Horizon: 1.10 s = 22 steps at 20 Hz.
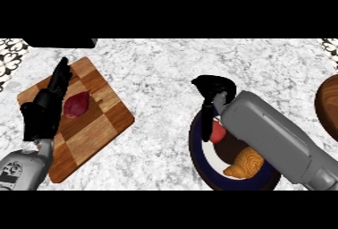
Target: Pick the bell pepper from the plate and place it in the bowl
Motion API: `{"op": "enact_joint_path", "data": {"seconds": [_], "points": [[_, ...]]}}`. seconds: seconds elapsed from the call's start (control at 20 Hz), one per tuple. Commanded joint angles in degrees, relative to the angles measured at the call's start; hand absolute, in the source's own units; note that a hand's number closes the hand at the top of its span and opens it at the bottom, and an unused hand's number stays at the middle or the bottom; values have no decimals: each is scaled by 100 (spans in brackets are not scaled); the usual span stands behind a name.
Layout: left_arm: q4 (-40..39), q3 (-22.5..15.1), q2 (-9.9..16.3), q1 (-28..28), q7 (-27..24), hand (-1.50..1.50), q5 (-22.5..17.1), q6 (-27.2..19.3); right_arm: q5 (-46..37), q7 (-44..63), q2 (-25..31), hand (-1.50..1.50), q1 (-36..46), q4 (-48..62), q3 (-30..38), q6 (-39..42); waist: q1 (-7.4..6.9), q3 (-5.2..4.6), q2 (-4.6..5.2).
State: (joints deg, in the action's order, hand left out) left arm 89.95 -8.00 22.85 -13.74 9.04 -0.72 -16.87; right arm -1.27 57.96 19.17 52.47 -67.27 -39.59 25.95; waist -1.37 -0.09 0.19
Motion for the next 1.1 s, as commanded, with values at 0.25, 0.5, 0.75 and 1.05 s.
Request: {"op": "enact_joint_path", "data": {"seconds": [0.25,0.5,0.75,1.05], "points": [[115,76,4,27,117,0,46,59,-11,1201,-762,-150,239,1158,-485,512,28,3,-24],[-72,204,-114,-20,64,0,66,64,-131,864,-388,-150,-49,1072,-438,659,149,6,-29],[-34,158,-256,205,-164,0,186,114,-652,256,-644,-150,-187,1753,-421,356,101,7,-6],[281,408,-130,141,275,0,119,374,-1059,57,-871,-150,-366,1999,-235,544,96,9,-15]]}}
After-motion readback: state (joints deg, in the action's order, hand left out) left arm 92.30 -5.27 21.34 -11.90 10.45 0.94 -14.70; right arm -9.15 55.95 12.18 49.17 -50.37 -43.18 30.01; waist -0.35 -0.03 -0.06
